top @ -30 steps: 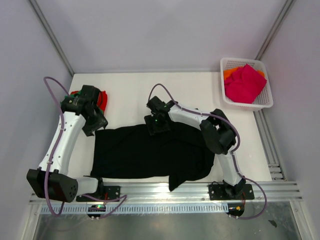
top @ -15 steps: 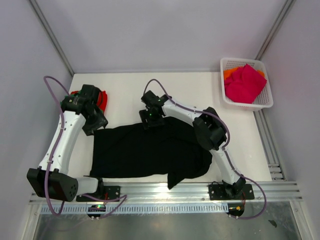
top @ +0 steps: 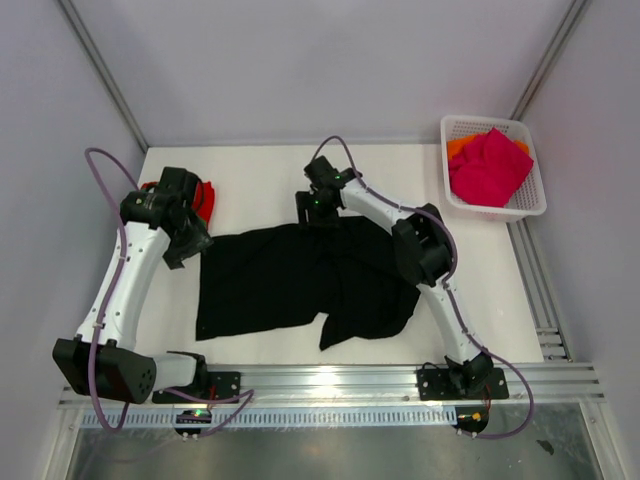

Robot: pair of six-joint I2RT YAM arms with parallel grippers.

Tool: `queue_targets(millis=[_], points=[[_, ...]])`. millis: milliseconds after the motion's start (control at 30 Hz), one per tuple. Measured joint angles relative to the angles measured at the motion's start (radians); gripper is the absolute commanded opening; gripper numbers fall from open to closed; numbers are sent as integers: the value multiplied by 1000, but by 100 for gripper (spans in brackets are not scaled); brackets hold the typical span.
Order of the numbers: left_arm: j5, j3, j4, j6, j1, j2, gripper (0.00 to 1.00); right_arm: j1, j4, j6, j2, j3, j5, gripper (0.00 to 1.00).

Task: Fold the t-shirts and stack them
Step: Grap the side of the flattened tshirt closest away from the robot with both arms

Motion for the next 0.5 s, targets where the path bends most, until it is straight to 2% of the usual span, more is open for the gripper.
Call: queue_targets(millis=[267, 500], points=[[0, 19, 0, 3, 0, -1, 57, -103, 6, -3, 1, 3, 8, 69], [1, 18, -1, 2, 0, -3, 57, -118, 41, -20, -14, -33, 11, 68]])
